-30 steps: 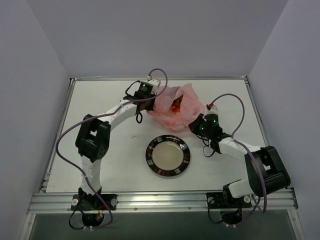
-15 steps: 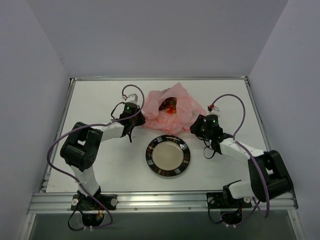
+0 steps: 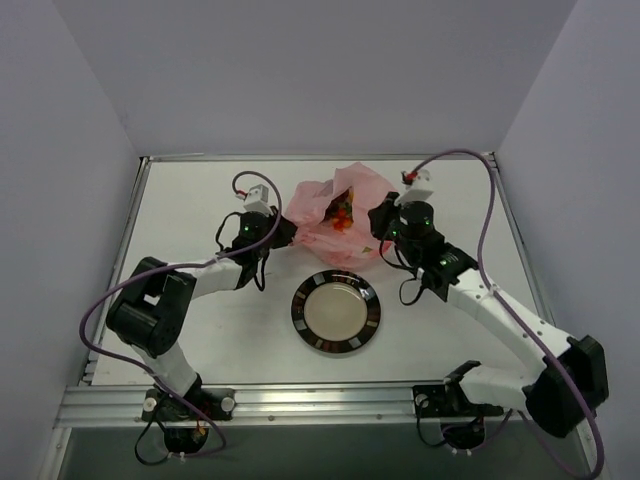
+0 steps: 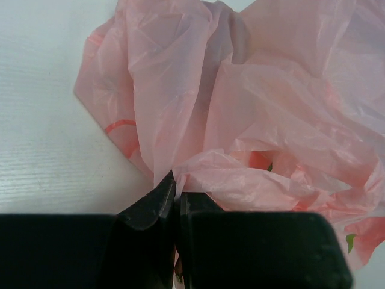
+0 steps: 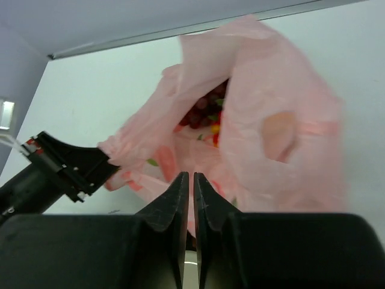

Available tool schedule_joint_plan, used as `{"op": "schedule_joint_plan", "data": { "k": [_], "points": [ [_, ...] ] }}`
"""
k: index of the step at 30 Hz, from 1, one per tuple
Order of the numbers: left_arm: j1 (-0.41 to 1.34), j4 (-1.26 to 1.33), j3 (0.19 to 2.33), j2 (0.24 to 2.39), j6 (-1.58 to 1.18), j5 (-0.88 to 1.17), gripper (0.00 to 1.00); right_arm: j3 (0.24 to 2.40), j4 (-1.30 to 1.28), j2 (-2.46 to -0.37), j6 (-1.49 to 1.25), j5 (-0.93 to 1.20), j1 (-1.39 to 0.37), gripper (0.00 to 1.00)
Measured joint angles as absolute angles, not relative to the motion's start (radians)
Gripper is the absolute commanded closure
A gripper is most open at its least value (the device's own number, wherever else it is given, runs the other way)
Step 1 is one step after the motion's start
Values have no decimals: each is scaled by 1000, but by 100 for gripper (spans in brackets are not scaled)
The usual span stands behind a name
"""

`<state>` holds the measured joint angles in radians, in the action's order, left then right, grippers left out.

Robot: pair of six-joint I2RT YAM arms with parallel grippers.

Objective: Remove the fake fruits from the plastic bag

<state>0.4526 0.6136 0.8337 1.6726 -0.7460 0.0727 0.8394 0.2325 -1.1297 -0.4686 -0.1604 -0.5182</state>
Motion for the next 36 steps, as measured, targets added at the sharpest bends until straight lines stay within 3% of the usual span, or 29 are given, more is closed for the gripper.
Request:
{"op": "schedule_joint_plan", "data": {
  "k": [4, 12, 19, 23, 26, 31, 34, 36],
  "points": [
    [456, 653, 803, 1687, -748, 86, 98, 954, 233, -1291, -433, -135, -597, 100],
    [455, 731, 762, 1692, -747, 110, 98, 1087, 250, -1706, -392, -123, -568, 100],
    [452, 770, 752, 1717, -744, 165, 98, 966, 284, -1757, -430, -176, -377, 99],
    [452, 776, 737, 1721, -739, 183, 98, 960, 287, -1739, -434, -202, -369, 69],
    [458, 777, 727, 1721, -732, 183, 98, 962, 287, -1694, -411, -201, -430, 56],
    [474, 774, 723, 1721, -709, 177, 98, 982, 299, -1641, -390, -155, -509, 54],
    [493, 771, 723, 1721, -696, 169, 98, 1016, 320, -1665, -385, -131, -516, 38],
    [501, 775, 723, 1726, -695, 167, 98, 1045, 355, -1711, -373, -120, -516, 36]
  ]
}}
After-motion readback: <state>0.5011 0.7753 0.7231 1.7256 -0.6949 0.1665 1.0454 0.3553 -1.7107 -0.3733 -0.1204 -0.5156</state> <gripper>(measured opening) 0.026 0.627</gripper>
